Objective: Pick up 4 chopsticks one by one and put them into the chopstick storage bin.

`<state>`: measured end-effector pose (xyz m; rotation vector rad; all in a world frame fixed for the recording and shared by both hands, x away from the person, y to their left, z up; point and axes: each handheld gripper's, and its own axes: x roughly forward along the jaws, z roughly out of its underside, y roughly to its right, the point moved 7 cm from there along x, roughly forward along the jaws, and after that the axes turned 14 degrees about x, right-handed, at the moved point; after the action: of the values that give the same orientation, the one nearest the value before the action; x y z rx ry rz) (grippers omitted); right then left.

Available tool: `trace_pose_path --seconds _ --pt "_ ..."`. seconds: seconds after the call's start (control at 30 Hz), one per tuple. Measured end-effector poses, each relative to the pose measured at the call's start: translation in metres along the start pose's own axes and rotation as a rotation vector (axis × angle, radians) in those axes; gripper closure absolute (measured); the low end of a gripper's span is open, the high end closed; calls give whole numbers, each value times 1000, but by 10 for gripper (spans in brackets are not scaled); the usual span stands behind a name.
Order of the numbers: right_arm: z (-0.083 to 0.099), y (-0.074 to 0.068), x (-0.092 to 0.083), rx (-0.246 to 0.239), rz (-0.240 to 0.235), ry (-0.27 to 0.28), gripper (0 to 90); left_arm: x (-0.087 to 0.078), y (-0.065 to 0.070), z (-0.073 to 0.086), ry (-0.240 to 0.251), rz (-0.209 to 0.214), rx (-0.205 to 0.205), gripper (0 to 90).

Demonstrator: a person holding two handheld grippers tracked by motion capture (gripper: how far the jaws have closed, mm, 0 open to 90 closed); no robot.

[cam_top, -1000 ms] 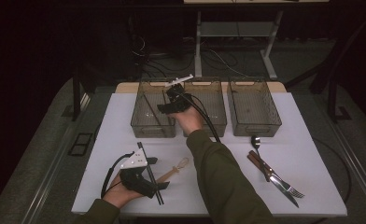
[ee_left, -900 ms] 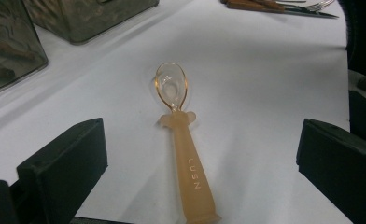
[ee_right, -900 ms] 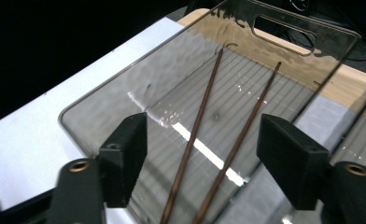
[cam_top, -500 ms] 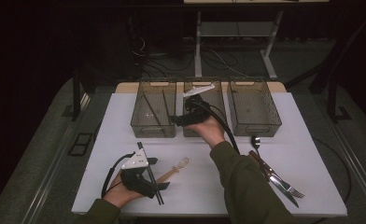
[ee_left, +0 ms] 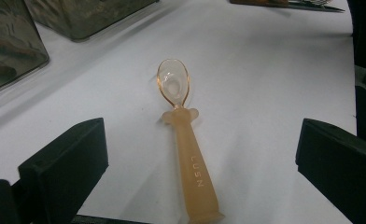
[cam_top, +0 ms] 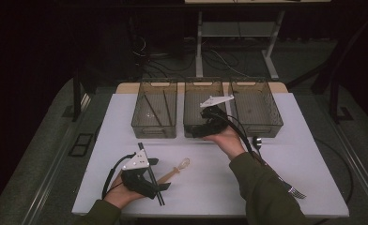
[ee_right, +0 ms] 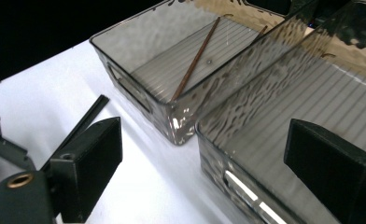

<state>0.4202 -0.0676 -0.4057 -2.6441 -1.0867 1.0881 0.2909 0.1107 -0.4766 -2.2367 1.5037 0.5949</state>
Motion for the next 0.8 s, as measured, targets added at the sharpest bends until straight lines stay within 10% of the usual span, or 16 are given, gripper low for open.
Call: trace_pose_path --seconds 0.8 --pt "68 40 -88 -37 -1 49 25 1 -1 1 -8 -8 2 11"
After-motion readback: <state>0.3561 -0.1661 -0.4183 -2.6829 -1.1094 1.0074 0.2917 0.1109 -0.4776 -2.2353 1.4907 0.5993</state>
